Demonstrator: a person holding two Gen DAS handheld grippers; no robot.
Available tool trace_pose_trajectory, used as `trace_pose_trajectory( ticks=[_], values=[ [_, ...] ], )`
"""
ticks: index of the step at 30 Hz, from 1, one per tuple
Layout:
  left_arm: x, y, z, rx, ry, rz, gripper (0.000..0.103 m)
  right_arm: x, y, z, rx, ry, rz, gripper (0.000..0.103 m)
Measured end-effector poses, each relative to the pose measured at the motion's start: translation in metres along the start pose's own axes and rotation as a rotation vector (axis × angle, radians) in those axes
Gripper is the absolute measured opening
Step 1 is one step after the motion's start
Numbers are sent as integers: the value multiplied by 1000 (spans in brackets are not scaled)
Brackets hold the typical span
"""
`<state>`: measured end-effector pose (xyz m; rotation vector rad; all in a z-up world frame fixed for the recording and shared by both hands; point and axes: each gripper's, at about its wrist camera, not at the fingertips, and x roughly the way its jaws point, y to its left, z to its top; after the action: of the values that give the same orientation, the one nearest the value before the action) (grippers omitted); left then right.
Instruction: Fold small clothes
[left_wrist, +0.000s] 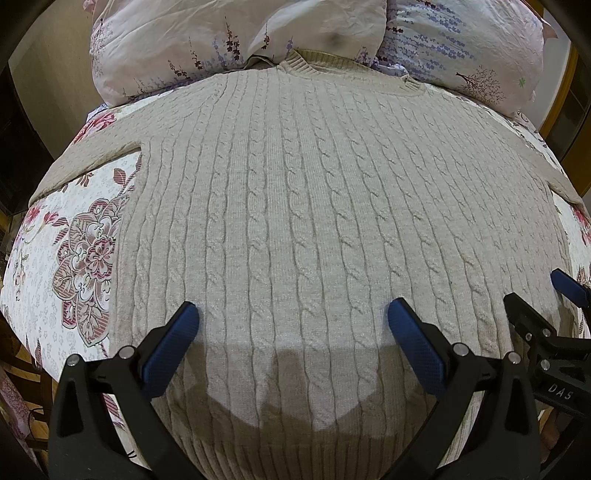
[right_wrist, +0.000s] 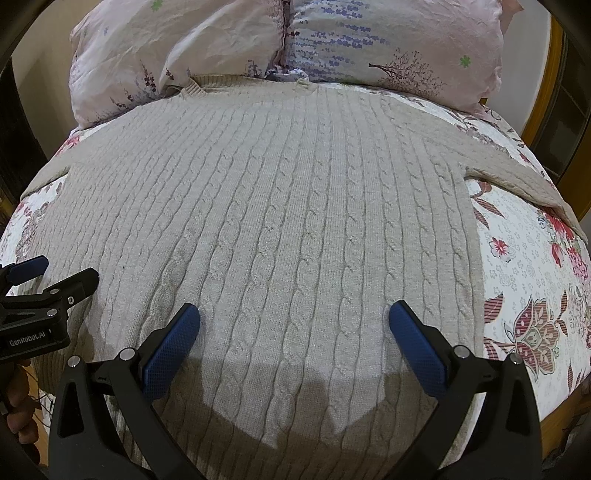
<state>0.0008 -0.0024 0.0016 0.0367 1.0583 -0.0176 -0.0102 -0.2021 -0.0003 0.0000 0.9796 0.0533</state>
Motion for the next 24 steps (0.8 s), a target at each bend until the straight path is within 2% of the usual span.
trace_pose_trajectory(
  ticks=[21,24],
  values=[
    [1,1,4,2,10,-4,101,4,-3,8,-46,49,28,102],
    [0,4,8,14,20,-15,101,-3,-27,18,-13,45,73,102]
  ],
)
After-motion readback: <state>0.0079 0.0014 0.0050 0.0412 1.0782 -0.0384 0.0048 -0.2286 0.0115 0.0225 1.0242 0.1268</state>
